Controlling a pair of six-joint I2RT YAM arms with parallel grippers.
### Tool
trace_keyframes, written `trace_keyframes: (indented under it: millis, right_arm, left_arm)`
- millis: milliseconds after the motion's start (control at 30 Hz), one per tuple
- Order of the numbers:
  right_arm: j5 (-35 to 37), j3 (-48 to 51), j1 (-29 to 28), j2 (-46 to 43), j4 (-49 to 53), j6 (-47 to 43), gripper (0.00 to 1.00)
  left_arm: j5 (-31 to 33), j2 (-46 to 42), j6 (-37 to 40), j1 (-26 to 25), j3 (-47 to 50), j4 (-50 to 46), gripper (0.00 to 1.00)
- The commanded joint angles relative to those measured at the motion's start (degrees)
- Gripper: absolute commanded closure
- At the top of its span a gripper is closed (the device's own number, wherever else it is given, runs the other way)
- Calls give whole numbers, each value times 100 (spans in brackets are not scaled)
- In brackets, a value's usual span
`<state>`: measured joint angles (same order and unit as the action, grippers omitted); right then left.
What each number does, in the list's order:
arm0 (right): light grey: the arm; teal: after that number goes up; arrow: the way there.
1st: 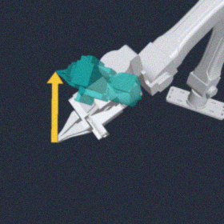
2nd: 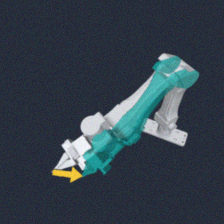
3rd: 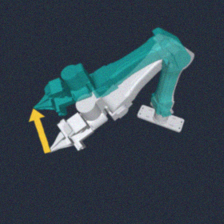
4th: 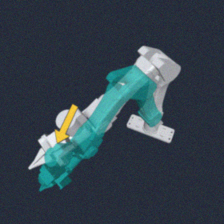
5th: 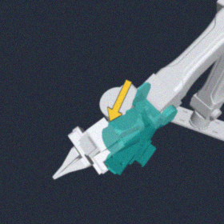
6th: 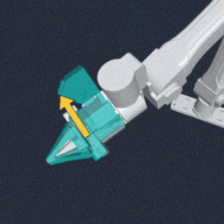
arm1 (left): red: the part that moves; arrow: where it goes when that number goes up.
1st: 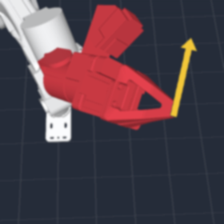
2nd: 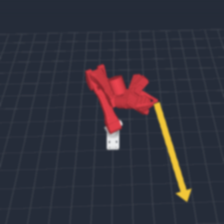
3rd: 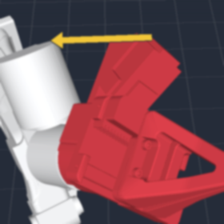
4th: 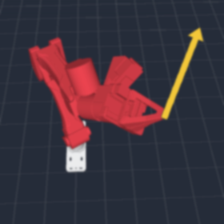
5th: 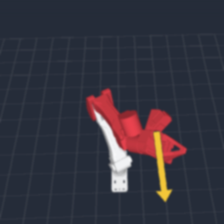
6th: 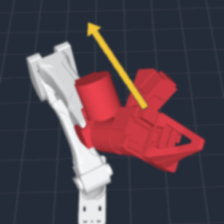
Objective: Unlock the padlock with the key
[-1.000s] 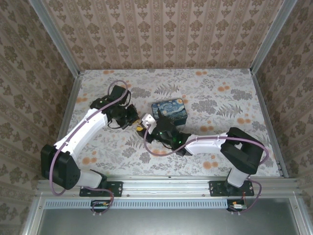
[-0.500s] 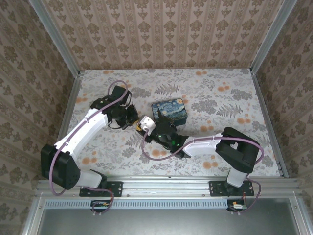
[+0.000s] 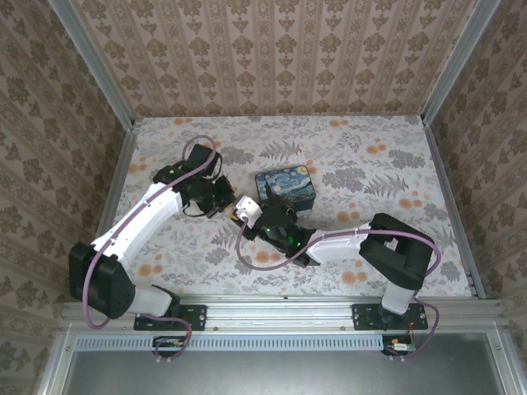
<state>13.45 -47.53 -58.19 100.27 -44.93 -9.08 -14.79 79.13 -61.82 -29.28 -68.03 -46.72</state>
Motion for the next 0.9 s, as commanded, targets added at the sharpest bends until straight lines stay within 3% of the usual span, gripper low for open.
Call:
trace_keyframes:
  millis: [0,167,333,667,700,800,867]
  right_arm:
    - [162,-98,-43,40,-237,-39,80]
    - [149,-116,-43,-58,-122,-8,73]
    - [225,-166,-43,-52,-42,-82,90]
    - [77,-34,-28,-561,410,28,95]
    - [-23,8,3,-643,474,74,95]
    - [-528,134,185,-904,801,421,95]
    - [-1104,301,437,-1098,924,832,95]
  left_arm:
    - [-59,-82,-93,-39,-66,1,100]
    - [-22,-83,-120,-34,-45,-13,100]
    - [-55,-91,-183,-86,-35,49,100]
    - [-16,-117,-326,-105,114,85,100]
    - [1,-118,-317,-104,100,84,94]
    - [69,-126,-189,-40,45,35,57]
    - [105,-159,-25,71,18,-7,45]
